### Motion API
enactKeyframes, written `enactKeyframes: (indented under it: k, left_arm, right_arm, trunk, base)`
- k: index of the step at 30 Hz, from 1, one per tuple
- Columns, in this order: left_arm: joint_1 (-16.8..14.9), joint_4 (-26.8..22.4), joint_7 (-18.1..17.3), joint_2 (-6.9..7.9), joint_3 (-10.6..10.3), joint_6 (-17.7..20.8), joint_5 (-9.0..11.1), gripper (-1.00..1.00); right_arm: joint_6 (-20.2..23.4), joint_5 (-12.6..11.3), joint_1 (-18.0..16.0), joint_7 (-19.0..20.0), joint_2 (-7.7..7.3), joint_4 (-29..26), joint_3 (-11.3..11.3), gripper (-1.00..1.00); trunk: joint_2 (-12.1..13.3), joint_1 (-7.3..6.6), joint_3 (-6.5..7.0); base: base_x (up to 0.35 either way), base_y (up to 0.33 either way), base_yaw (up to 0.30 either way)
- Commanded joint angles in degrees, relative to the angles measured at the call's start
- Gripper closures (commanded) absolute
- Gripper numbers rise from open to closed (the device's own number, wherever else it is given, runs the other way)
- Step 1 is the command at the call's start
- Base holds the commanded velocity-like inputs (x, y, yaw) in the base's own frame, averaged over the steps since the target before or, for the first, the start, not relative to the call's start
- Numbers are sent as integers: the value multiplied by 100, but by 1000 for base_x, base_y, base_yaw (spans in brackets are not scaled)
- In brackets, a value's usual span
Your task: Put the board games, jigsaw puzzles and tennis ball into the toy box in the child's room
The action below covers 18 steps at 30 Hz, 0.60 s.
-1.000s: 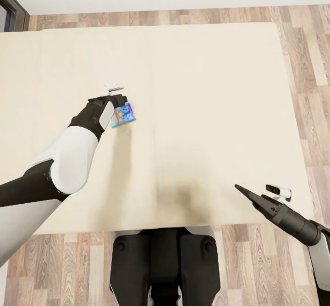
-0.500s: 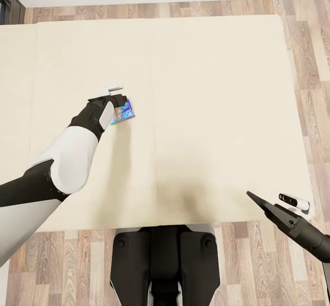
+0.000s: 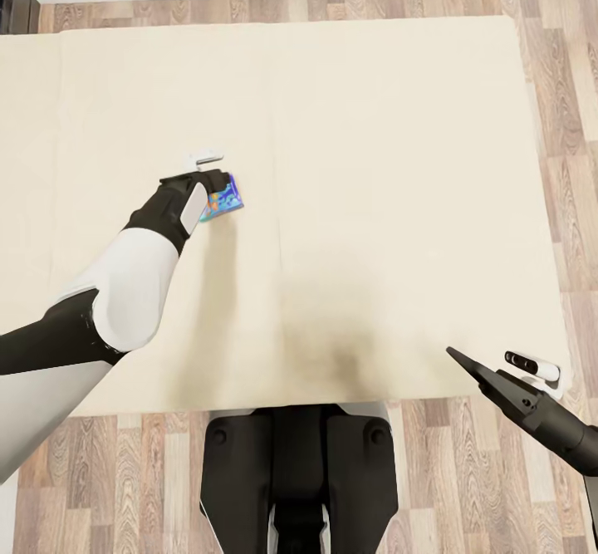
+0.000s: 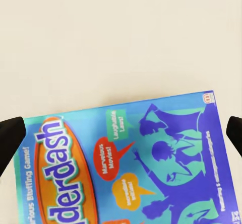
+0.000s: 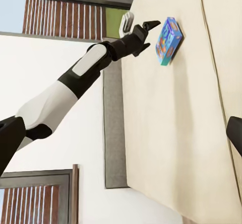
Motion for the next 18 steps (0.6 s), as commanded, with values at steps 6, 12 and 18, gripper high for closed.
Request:
enactKeyframes:
  k: [6,12,18]
  left_arm:
    - [-2,-156,134,-50,34,35,-58,-100]
    - [-2,-223,177,-98,-40,31,-58,-100]
    - [-7,-384,200,-110,-117,48,-58,-100]
  right_arm:
    - [53,-5,-1,4,1,3,10,-100]
    - [52,-3,-1,13,2,4,14,-100]
    - [39,-2,-1,19,3,4,17,-100]
  trunk:
    - [-9,3,-10]
    - [-9,3,-41]
    - [-9,3,-94]
  base:
    - [0,0,0]
    - [0,0,0]
    - [0,0,0]
